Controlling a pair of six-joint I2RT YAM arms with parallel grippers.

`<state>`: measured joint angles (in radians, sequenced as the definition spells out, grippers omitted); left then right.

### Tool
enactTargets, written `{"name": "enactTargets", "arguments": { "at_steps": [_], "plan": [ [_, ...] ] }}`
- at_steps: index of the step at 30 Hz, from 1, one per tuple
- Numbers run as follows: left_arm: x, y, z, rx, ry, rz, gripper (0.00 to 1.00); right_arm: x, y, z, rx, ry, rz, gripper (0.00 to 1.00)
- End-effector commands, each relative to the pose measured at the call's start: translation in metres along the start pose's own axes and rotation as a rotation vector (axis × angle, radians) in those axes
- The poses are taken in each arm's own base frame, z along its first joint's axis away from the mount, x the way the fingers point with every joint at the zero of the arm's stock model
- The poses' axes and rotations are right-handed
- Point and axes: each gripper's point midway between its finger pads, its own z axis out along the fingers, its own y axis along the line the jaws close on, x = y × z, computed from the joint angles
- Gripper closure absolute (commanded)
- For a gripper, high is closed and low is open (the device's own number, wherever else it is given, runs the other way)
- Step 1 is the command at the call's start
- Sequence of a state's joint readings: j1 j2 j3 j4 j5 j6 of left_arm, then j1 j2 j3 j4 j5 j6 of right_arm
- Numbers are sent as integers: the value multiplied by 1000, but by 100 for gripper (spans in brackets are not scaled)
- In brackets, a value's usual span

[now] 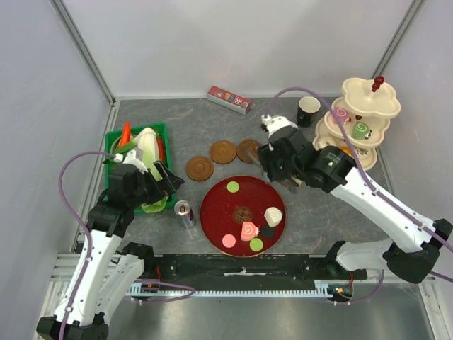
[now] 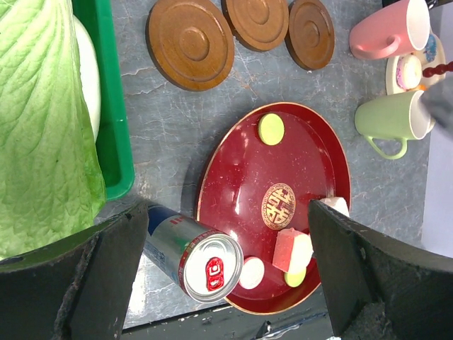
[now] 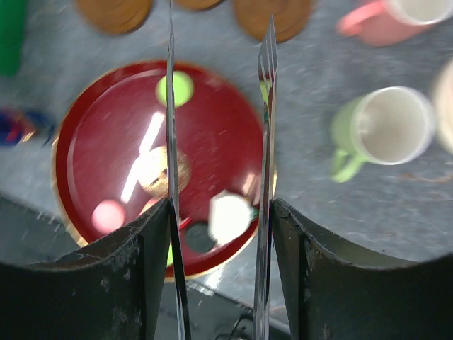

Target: Serve the afternoon tea

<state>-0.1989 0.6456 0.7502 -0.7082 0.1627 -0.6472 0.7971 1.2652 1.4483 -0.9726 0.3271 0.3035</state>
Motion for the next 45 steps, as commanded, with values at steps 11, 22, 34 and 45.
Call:
{"name": "enactTargets", "arguments": {
  "at_steps": [11, 22, 34, 45],
  "plan": [
    [1, 0, 5, 4, 12, 21, 1, 139, 81, -46, -272, 485, -103, 37],
    [3, 3, 8, -4, 21, 15, 1, 169, 82, -51, -268, 617, -120, 36],
    [6, 3, 8, 2, 25, 8, 1, 178, 87, -51, -254, 673, -66, 35],
    [6, 1, 8, 10, 27, 10, 1, 172, 105, -35, -256, 665, -27, 34]
  ]
}}
